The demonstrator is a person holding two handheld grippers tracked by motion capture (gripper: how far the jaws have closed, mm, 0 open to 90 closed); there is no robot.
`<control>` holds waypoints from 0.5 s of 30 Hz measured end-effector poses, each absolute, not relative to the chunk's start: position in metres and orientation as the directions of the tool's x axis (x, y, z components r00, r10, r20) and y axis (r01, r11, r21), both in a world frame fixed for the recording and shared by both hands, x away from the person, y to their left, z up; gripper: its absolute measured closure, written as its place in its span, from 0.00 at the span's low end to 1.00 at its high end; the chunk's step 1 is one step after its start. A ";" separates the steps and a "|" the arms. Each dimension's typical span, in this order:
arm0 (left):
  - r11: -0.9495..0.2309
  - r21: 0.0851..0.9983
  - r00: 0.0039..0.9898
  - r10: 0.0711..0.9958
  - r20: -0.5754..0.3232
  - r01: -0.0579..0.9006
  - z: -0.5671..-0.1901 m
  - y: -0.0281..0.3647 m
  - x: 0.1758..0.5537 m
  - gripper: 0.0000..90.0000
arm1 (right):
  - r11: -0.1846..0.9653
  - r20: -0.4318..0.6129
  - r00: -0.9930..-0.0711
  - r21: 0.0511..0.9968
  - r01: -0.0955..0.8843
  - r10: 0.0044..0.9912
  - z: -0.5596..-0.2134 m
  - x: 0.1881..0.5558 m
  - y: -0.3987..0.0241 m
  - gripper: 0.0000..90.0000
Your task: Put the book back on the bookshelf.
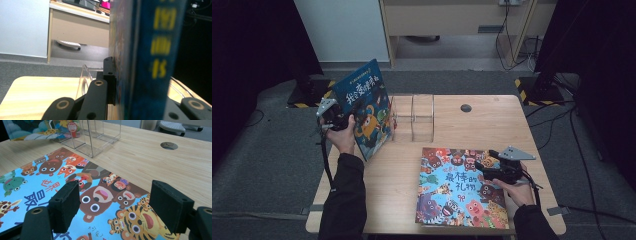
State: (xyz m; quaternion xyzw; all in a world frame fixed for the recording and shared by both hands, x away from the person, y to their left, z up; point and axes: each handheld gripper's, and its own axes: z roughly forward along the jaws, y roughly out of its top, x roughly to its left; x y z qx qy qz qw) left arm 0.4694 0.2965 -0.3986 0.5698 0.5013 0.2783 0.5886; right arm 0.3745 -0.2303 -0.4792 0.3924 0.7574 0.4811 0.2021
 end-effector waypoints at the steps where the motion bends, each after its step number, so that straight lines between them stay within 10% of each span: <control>1: 0.188 0.950 0.346 0.899 -0.268 0.248 -0.399 0.297 0.468 0.91 | 0.230 0.071 -0.611 0.887 0.400 0.789 -0.479 0.374 -0.230 0.27; 15: 0.146 0.952 0.349 0.907 -0.237 0.269 -0.411 0.314 0.436 0.88 | 0.228 0.071 -0.609 0.888 0.400 0.790 -0.478 0.374 -0.230 0.27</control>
